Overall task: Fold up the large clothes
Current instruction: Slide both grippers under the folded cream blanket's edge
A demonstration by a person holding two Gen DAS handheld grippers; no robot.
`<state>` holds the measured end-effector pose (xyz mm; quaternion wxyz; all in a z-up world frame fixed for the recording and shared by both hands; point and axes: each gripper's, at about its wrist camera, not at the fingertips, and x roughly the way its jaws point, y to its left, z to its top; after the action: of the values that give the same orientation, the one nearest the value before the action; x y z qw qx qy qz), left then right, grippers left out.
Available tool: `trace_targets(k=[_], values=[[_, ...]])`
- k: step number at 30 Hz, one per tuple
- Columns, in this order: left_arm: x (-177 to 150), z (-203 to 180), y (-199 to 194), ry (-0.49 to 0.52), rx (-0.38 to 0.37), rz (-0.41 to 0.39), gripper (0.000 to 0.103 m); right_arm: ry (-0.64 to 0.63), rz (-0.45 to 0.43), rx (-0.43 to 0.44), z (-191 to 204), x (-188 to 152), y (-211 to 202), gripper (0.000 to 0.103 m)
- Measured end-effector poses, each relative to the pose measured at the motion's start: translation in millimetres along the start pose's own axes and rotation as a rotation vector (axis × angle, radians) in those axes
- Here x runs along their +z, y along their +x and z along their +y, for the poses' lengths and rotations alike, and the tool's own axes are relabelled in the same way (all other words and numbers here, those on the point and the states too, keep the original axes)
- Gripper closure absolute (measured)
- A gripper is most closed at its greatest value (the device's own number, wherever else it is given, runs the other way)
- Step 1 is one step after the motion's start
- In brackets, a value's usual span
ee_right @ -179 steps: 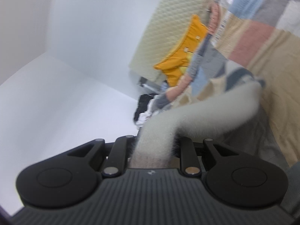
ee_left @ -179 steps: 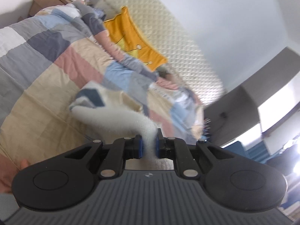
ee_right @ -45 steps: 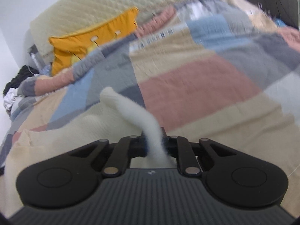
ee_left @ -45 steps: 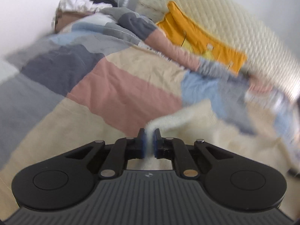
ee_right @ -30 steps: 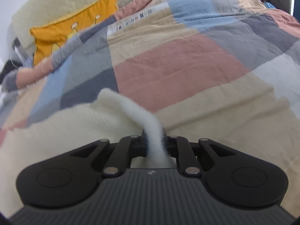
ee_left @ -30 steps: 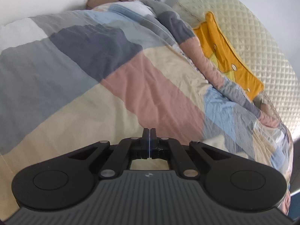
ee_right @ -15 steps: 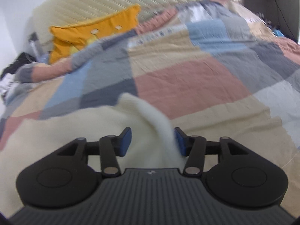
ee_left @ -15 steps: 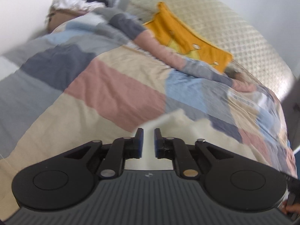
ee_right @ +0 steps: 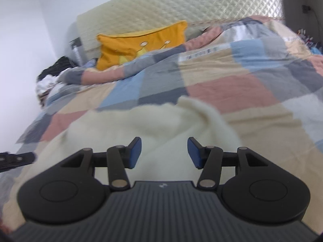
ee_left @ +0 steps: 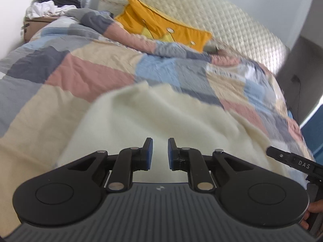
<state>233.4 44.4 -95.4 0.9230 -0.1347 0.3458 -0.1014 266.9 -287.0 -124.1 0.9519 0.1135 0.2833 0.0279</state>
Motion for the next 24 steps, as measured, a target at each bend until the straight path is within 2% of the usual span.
trace_targets(k=[2,7,10,17,21,24], values=[[-7,-12,-2,0.040,-0.007,0.007,0.086,-0.001,0.029,0.032,7,-11,-4,0.049],[-16,-30,4,0.118,-0.001,0.029,0.086,-0.096,0.073,0.054,30,-25,-3,0.049],[-21,-29,16,0.141,0.036,0.072,0.086,-0.100,0.100,0.055,31,-28,5,0.050],[-24,-23,41,0.136,0.057,0.139,0.086,-0.079,0.156,0.053,31,-39,30,0.049],[-25,-21,41,0.125,0.054,0.138,0.085,-0.116,0.151,0.028,39,-43,32,0.049],[-23,-20,31,0.095,0.035,0.132,0.083,-0.096,0.146,0.031,36,-43,25,0.049]])
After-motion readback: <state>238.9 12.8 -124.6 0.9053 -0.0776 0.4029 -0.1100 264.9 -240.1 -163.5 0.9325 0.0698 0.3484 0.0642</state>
